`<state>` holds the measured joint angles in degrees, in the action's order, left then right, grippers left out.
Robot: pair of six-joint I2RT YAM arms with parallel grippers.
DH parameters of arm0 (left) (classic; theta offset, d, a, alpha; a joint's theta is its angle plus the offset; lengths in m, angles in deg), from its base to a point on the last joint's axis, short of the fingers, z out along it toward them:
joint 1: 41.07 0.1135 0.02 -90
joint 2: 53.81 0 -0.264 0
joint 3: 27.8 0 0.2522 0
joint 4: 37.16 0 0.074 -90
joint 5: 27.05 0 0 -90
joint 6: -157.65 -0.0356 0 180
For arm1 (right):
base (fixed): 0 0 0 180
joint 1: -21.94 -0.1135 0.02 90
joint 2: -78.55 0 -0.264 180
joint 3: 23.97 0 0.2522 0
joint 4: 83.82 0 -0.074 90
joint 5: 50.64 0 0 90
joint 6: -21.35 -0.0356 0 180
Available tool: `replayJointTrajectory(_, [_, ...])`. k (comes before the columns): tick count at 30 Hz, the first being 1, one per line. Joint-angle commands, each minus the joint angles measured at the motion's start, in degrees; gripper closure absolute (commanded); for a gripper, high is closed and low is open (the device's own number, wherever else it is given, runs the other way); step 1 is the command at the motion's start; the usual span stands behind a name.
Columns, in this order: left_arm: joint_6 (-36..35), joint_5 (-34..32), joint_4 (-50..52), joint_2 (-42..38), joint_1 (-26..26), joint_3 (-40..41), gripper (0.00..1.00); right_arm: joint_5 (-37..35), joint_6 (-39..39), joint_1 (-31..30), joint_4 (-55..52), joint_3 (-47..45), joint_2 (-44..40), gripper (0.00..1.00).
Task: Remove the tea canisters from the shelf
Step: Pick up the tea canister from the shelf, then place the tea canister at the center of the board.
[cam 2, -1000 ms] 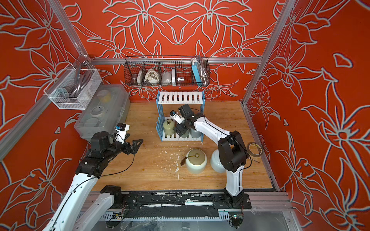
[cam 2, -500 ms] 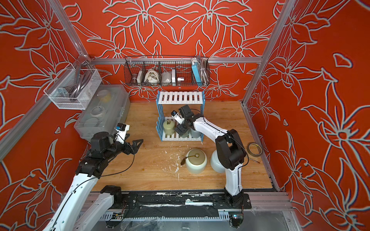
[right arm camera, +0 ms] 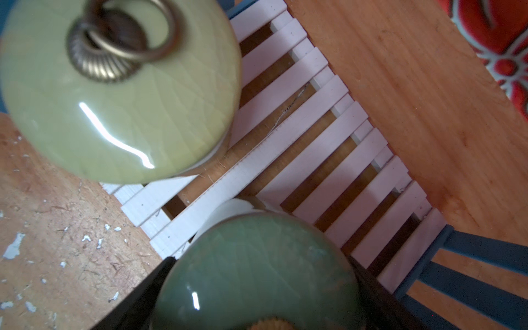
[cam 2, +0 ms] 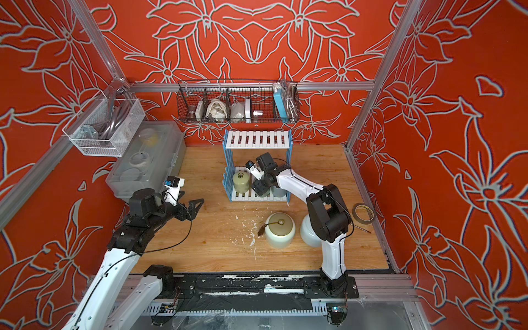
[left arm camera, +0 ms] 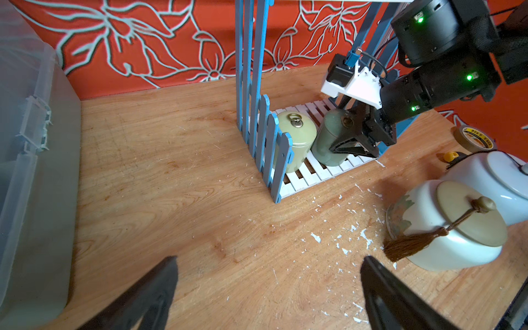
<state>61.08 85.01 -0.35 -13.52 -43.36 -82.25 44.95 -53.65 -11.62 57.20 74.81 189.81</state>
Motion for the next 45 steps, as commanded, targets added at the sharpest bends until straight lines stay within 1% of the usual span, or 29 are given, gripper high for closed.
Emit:
replayJointTrajectory(1, [-0.7,0.1,-0.9,-0.6,-0.2,0.2,0.01,2.0,-0.5,-0.2,-3.0,0.0,-0.2,0.22])
replayJointTrajectory(3, [-0.7,-0.3,-0.9,-0.3,-0.2,0.0,0.01,1.8,-0.8,-0.2,-4.0,0.5,-0.6,0.28])
replayJointTrajectory(6, [-0.5,-0.3,-0.8,-0.4,-0.3,-0.1,0.01,2.7,-1.0,-0.2,-4.1,0.3,-1.5,0.34])
replayJointTrajectory(9, [-0.7,-0.1,-1.2,-0.4,-0.3,0.5,0.01,1.8,-1.1,-0.3,-5.4,1.2,-2.2,0.45])
replayJointTrajectory(12, [-0.4,-0.3,-1.3,-0.3,-0.3,0.0,0.01,2.5,-1.8,-0.5,-6.0,1.6,-3.8,0.53])
replayJointTrajectory(20, [-0.6,-0.2,-1.6,-1.0,-0.2,0.5,0.02,4.3,-2.8,-1.0,-7.9,2.8,-8.2,0.54])
replayJointTrajectory(26, [-0.4,-0.6,-1.7,-1.2,-0.2,0.5,0.01,3.8,-4.0,-2.6,-8.6,1.9,-13.0,0.54])
replayJointTrajectory(30, [-0.5,-0.2,-2.0,-1.5,0.0,1.0,0.01,2.9,-3.9,-4.6,-8.9,0.6,-16.2,0.54])
replayJointTrajectory(33, [0.0,-1.0,-1.0,-1.7,0.1,-0.5,0.01,2.0,-3.8,-6.8,-9.6,-0.5,-18.3,0.54])
replayJointTrajectory(37, [0.1,-0.5,-0.2,-2.1,0.3,-1.2,0.01,1.2,-4.1,-9.6,-9.5,-2.4,-20.8,0.54])
replayJointTrajectory(41, [0.2,-1.1,-0.2,-2.3,0.4,-1.3,0.01,0.5,-5.7,-12.7,-8.8,-4.6,-22.7,0.54])
replayJointTrajectory(45, [0.4,-0.3,-0.5,-2.6,0.4,-1.1,0.01,-0.1,-6.1,-15.7,-7.3,-6.9,-23.0,0.53])
